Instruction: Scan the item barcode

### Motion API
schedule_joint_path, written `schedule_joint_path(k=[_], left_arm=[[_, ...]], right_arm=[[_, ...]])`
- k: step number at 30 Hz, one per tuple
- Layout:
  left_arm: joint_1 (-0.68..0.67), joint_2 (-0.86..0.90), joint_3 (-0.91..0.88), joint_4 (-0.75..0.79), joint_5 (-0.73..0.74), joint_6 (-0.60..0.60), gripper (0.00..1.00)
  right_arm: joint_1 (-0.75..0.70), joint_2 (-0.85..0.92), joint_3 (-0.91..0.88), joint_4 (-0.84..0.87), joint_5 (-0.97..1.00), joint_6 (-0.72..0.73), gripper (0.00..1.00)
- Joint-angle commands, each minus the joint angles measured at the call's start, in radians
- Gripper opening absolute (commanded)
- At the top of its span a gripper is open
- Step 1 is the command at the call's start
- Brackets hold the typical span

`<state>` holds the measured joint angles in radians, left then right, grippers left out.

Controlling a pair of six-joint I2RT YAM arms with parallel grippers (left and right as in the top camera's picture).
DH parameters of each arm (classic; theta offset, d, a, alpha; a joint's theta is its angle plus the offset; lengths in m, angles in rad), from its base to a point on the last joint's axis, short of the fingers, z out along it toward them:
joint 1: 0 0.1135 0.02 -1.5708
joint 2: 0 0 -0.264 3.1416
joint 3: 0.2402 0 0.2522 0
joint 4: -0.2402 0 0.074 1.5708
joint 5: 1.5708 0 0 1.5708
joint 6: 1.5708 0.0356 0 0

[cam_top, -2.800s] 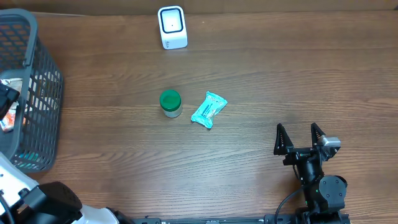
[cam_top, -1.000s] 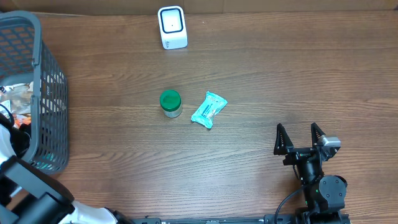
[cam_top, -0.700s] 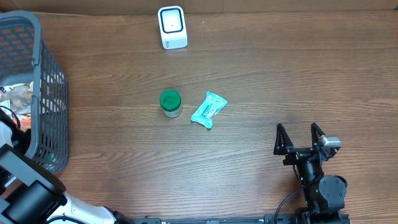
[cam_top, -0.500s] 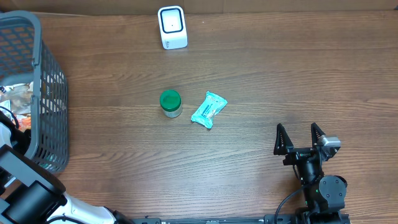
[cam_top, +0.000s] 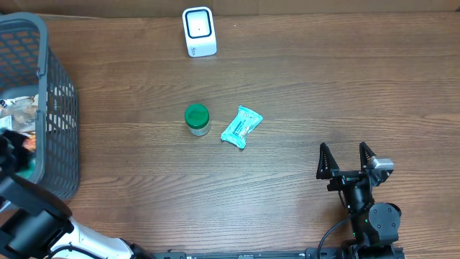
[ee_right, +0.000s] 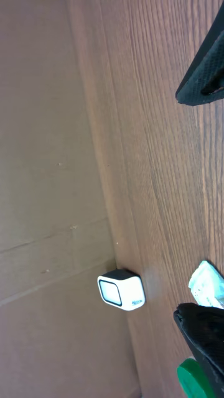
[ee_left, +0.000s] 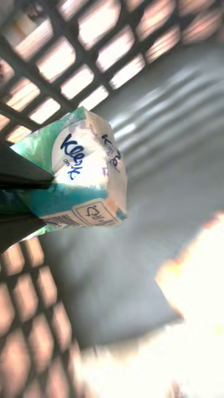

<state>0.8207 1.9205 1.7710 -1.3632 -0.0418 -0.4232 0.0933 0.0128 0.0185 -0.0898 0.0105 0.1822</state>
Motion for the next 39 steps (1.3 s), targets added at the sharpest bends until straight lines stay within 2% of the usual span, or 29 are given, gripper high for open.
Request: schedule_joint_path(k=[1,5,9,13,19,23,28,33,39], left_arm=[[-0.013,-0.046,0.198,-0.064,0.026,-0.007,0.04],[-0.046,-0.105,0.380,-0.140,0.087,-0.005,0.04],[-0.137,-0.202,0.452,-0.166,0.122,0.021,0.04],[-0.328,-0.306,0.451,-0.172,0.111,0.074,0.04],[-0.648,-0.330,0.429,-0.216,0.030,0.099,0.04],[-0.830,-0.322,0.293,-0.217,-0.037,0.097,0.04],[-0.955,-0.322,0.002,-0.116,-0.051,0.076,0.05],[-0.999,-0.322,-0.290,0.076,-0.051,0.033,0.05],[-0.999,-0.322,-0.510,0.277,-0.067,0.035,0.04]], right_arm=[[0.003,-0.010,-0.010,0.006,0.003,-0.008,1.00],[0.003,-0.010,-0.010,0.006,0.003,-0.008,1.00],[0.003,-0.010,-0.010,0.006,0.003,-0.008,1.00],[0.003,-0.010,-0.010,0.006,0.003,-0.008,1.00],[0.003,-0.010,-0.010,0.006,0.003,-0.008,1.00],[0.003,-0.010,-0.010,0.006,0.003,-0.008,1.00],[0.003,-0.010,-0.010,0.006,0.003,-0.008,1.00],[0.003,-0.010,-0.010,0.006,0.003,-0.008,1.00],[0.003,-0.010,-0.010,0.006,0.003,-0.008,1.00]])
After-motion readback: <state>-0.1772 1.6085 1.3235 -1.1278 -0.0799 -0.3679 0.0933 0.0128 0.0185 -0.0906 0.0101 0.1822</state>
